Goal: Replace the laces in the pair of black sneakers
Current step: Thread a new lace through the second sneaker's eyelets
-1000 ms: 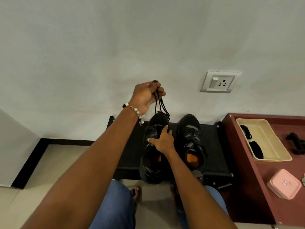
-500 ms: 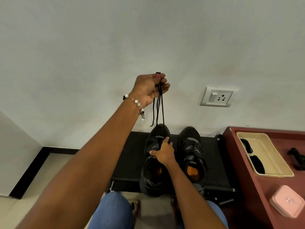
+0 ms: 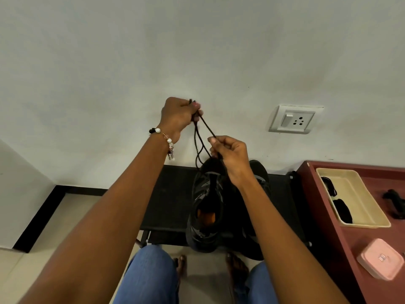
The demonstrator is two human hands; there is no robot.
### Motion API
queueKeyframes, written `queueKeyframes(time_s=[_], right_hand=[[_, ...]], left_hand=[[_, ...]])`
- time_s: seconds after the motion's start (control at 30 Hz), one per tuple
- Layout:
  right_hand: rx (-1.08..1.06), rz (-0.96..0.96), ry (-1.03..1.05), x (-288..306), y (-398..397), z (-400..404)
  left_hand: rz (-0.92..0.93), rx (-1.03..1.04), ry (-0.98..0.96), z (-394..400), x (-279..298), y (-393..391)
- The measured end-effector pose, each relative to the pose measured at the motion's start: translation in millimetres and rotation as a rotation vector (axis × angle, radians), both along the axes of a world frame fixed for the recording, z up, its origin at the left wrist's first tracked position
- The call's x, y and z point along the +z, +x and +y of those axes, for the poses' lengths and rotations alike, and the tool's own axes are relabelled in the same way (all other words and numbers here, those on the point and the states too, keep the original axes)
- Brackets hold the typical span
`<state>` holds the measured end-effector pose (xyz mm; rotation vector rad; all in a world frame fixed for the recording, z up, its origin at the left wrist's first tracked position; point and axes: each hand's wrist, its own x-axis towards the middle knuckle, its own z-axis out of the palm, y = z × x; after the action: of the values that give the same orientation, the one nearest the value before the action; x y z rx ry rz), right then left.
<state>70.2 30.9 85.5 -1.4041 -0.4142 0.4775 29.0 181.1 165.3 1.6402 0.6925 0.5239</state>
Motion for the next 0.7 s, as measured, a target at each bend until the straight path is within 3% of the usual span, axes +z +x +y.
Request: queueKeyframes(time_s=[0.1,0.13,0.23,0.3,0.5,0.57,0.7], right_hand=[[-0.004,-0.027,-0.020,-2,2,-9],[0.009,-0.052,-0.059,-4,3,-9],[0.098,-0.128,-0.195,-14,0,-11],[0.125,-0.130,-0.233,-23,1,-13],[-0.205,0.098,-0.118,-53,14,-40],[-0.306,0.114,-0.164,-67,14,-46],[-0.230,-0.321,-0.641,-82,18,-44]], left_hand=[[0.556,0.142,0.439,4,-33,-12],[0.614,0.091,0.507,0,-44,-17],[0.296,-0.304,0.560,-20,-78,-26],[0.142,-0.427,0.463,-30,-99,-28],[0.023,-0.281,0.140,-37,-132,-45],[-0.022,-0.213,0.100,-39,-140,-51],[0.005,-0.096,0.172,-39,-149,-45]])
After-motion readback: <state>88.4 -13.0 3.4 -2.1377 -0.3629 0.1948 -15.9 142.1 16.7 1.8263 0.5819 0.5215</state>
